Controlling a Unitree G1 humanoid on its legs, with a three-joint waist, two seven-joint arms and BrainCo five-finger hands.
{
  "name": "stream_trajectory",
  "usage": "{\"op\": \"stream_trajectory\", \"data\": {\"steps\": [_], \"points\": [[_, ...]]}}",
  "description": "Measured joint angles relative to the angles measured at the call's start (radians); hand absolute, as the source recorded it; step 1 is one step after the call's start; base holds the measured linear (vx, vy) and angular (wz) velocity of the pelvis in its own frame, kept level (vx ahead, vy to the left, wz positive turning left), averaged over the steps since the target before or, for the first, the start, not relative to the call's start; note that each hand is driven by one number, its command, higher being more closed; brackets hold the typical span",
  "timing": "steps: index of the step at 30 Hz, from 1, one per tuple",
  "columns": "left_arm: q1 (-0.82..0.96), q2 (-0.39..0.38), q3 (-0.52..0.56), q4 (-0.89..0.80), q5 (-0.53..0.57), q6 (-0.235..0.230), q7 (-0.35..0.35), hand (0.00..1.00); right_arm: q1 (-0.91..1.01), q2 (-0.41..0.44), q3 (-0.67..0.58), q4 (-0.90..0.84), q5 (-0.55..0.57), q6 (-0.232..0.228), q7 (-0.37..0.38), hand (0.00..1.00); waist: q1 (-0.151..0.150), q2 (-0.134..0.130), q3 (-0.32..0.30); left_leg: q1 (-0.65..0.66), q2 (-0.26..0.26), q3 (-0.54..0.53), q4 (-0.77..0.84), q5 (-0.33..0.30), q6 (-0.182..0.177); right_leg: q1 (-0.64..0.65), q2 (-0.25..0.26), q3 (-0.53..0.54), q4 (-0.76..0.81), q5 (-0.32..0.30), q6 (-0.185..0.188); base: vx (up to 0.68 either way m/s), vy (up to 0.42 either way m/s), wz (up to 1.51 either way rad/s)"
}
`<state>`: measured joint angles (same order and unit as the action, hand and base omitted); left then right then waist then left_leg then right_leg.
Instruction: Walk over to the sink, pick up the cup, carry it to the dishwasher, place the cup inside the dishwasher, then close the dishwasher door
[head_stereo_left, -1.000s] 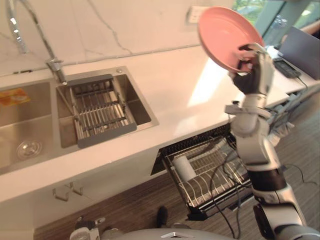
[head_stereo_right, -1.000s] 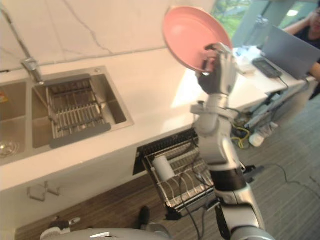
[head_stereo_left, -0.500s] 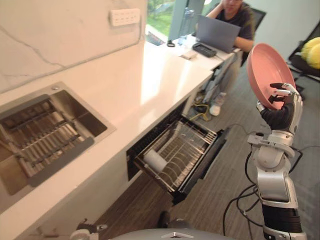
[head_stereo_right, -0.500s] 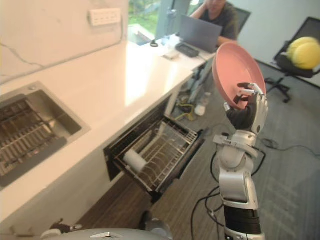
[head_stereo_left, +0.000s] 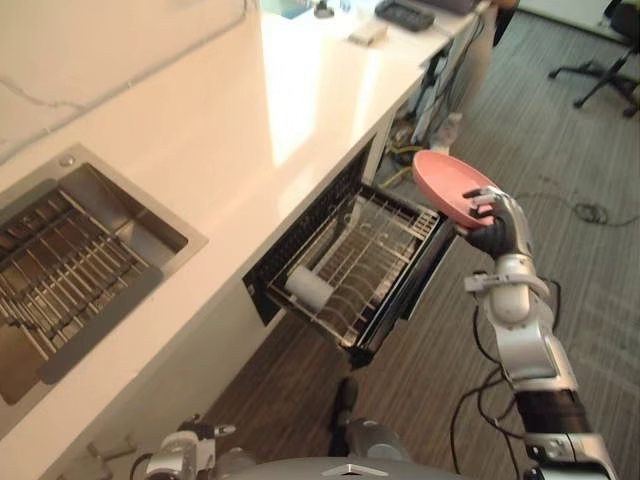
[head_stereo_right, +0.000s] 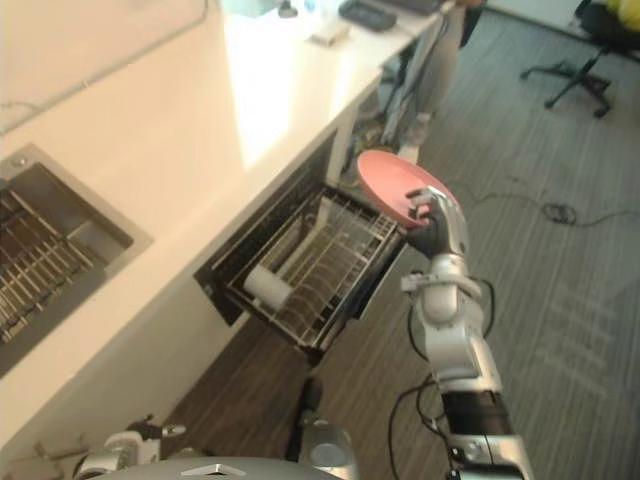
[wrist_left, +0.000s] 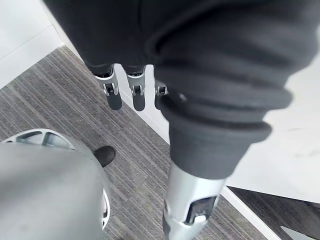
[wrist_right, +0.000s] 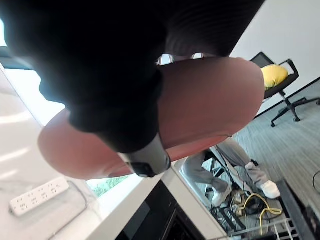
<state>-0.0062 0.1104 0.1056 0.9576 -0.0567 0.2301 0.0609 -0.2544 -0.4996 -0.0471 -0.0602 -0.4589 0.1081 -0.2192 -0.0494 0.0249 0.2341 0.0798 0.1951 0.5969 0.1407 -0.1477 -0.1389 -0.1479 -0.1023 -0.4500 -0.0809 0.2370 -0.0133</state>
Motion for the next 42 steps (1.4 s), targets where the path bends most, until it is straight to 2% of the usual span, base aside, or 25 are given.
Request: {"op": "stream_trajectory", "data": {"steps": [2, 7, 12, 14, 20, 24, 29, 31, 37, 40, 41, 42], "points": [[-0.042, 0.000, -0.014, 0.004, -0.014, -0.020, 0.000, 0.00, -0.101, -0.032, 0.044, 0.061, -0.001, -0.008, -0.003, 1.00, 0.007, 0.003, 0.057, -0.064, -0.014, -0.022, 0.038, -0.009, 0.018, -0.042, -0.020, 0.000, 0.000, 0.021, 0.002, -0.14, -0.001, 0.13], [-0.107, 0.010, -0.028, 0.004, -0.056, -0.049, 0.015, 0.00, -0.228, -0.032, 0.123, 0.162, -0.004, -0.018, -0.014, 1.00, 0.022, 0.017, 0.145, -0.183, -0.010, -0.060, 0.143, -0.039, 0.042, -0.106, -0.044, -0.005, 0.001, 0.050, 0.005, -0.09, 0.012, 0.14], [-0.146, 0.011, -0.031, 0.001, -0.061, -0.053, 0.023, 0.00, -0.321, -0.032, 0.177, 0.293, -0.013, -0.016, -0.036, 1.00, 0.033, 0.043, 0.195, -0.276, 0.002, -0.097, 0.238, -0.087, 0.060, -0.144, -0.054, 0.000, 0.001, 0.072, 0.021, -0.05, 0.052, 0.11], [-0.166, 0.016, -0.031, -0.001, -0.069, -0.052, 0.027, 0.00, -0.368, -0.031, 0.208, 0.347, -0.013, -0.014, -0.050, 1.00, 0.044, 0.046, 0.201, -0.326, 0.006, -0.110, 0.273, -0.096, 0.068, -0.180, -0.059, 0.017, 0.001, 0.088, 0.035, -0.02, 0.079, 0.13], [-0.218, 0.019, -0.045, -0.002, -0.069, -0.042, 0.041, 0.00, -0.472, -0.027, 0.280, 0.534, -0.011, 0.003, -0.053, 1.00, 0.084, 0.053, 0.220, -0.391, 0.002, -0.142, 0.317, -0.097, 0.075, -0.206, -0.070, 0.023, 0.001, 0.100, 0.039, -0.01, 0.040, 0.14], [-0.239, 0.026, -0.061, 0.004, -0.069, -0.039, 0.041, 0.00, -0.557, -0.024, 0.283, 0.688, 0.003, 0.006, -0.062, 1.00, 0.101, 0.058, 0.223, -0.437, -0.006, -0.163, 0.329, -0.096, 0.082, -0.235, -0.080, 0.022, 0.001, 0.108, 0.037, -0.03, 0.016, 0.13], [-0.267, 0.027, -0.069, 0.015, -0.071, -0.041, 0.040, 0.00, -0.680, -0.059, 0.286, 0.856, 0.099, 0.017, -0.093, 1.00, 0.114, 0.086, 0.245, -0.473, -0.018, -0.181, 0.335, -0.089, 0.096, -0.258, -0.090, 0.021, 0.001, 0.124, 0.033, -0.05, -0.001, 0.08], [-0.273, 0.027, -0.071, 0.018, -0.078, -0.045, 0.040, 0.00, -0.710, -0.072, 0.290, 0.898, 0.110, 0.035, -0.098, 1.00, 0.114, 0.087, 0.246, -0.488, -0.022, -0.184, 0.334, -0.086, 0.099, -0.272, -0.092, 0.024, 0.001, 0.126, 0.030, -0.05, -0.025, 0.04], [-0.278, 0.023, -0.090, 0.037, -0.099, -0.065, 0.041, 0.00, -0.755, -0.122, 0.272, 0.962, 0.097, 0.093, -0.133, 1.00, 0.109, 0.118, 0.261, -0.493, -0.028, -0.177, 0.331, -0.079, 0.101, -0.284, -0.098, 0.036, 0.001, 0.126, 0.024, -0.03, -0.017, -0.02], [-0.281, 0.024, -0.095, 0.037, -0.116, -0.076, 0.040, 0.00, -0.764, -0.122, 0.271, 0.986, 0.090, 0.109, -0.132, 1.00, 0.108, 0.118, 0.261, -0.500, -0.028, -0.167, 0.330, -0.074, 0.101, -0.301, -0.098, 0.046, 0.001, 0.125, 0.013, -0.02, -0.020, -0.09], [-0.283, 0.024, -0.105, 0.037, -0.117, -0.079, 0.040, 0.00, -0.768, -0.122, 0.271, 0.986, 0.070, 0.114, -0.131, 0.00, 0.108, 0.118, 0.261, -0.500, -0.028, -0.162, 0.330, -0.073, 0.100, -0.304, -0.097, 0.050, 0.001, 0.126, 0.011, -0.01, -0.018, -0.09], [-0.285, 0.023, -0.109, 0.037, -0.117, -0.082, 0.039, 0.00, -0.770, -0.122, 0.270, 0.988, 0.066, 0.114, -0.130, 0.00, 0.107, 0.118, 0.261, -0.499, -0.028, -0.161, 0.330, -0.072, 0.100, -0.305, -0.096, 0.052, 0.001, 0.126, 0.010, -0.01, -0.014, -0.08]]}}
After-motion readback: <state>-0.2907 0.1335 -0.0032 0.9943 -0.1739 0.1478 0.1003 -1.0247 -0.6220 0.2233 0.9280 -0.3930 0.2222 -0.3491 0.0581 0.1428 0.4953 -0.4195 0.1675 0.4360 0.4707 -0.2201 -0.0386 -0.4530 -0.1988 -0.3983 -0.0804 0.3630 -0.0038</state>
